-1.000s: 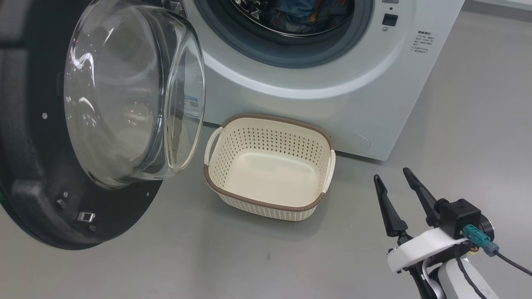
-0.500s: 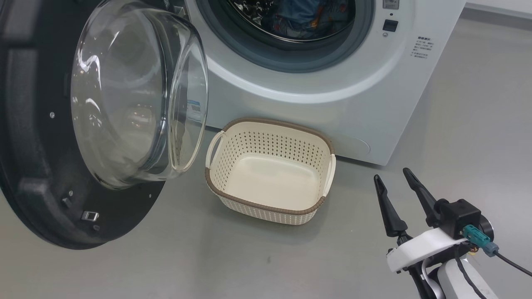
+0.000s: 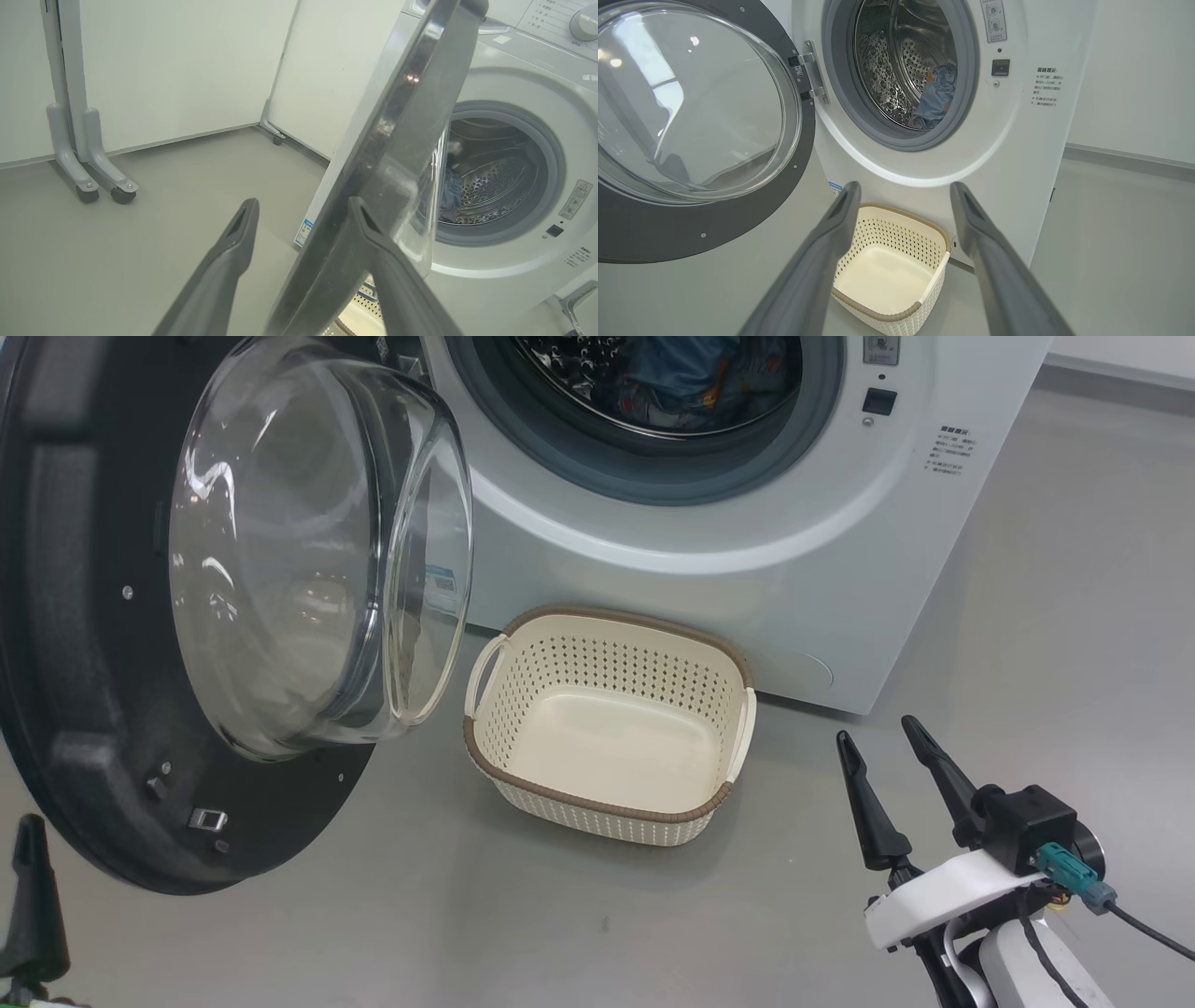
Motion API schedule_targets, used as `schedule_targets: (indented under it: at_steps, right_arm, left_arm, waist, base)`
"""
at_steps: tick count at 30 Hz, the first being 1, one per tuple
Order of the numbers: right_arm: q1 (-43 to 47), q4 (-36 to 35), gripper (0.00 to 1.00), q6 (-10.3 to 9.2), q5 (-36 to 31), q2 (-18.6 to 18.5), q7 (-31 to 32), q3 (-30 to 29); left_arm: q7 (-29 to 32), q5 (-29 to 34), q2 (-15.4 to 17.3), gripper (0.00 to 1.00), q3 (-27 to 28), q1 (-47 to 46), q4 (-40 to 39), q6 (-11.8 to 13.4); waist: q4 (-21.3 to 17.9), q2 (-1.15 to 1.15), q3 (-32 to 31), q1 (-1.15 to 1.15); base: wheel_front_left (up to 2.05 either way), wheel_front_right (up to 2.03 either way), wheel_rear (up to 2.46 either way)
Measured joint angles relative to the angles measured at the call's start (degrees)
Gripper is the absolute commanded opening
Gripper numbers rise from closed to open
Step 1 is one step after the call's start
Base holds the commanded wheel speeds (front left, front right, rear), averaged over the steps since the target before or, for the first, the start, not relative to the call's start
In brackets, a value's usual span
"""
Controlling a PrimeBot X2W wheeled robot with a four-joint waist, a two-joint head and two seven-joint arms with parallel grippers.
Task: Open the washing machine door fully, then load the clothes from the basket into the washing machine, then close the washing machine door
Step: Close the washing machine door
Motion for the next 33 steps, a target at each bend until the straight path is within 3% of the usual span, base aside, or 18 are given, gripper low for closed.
schedule_targets:
  at_steps: [13, 19, 33]
  right_arm:
    - [0.0, 0.0, 1.00, 0.00, 0.0, 0.0, 0.0, 0.0]
    - [0.0, -0.1, 1.00, 0.00, 0.0, 0.0, 0.0, -0.1]
    - [0.0, -0.1, 1.00, 0.00, 0.0, 0.0, 0.0, -0.3]
  left_arm:
    - [-10.6, 6.4, 5.1, 1.00, -9.1, 3.6, 3.4, 0.0]
    - [-11.3, 9.6, 7.2, 1.00, -11.7, 4.0, 5.1, -0.2]
    - [-11.8, 11.9, 7.2, 1.00, -13.6, 3.8, 7.8, -0.3]
  waist:
    - [0.0, 0.00, 0.6, 0.00]
    - [0.0, 0.00, 0.9, 0.00]
    - [-0.1, 0.00, 1.4, 0.00]
  base:
    - [0.00, 0.00, 0.00]
    - [0.00, 0.00, 0.00]
    - [0.00, 0.00, 0.00]
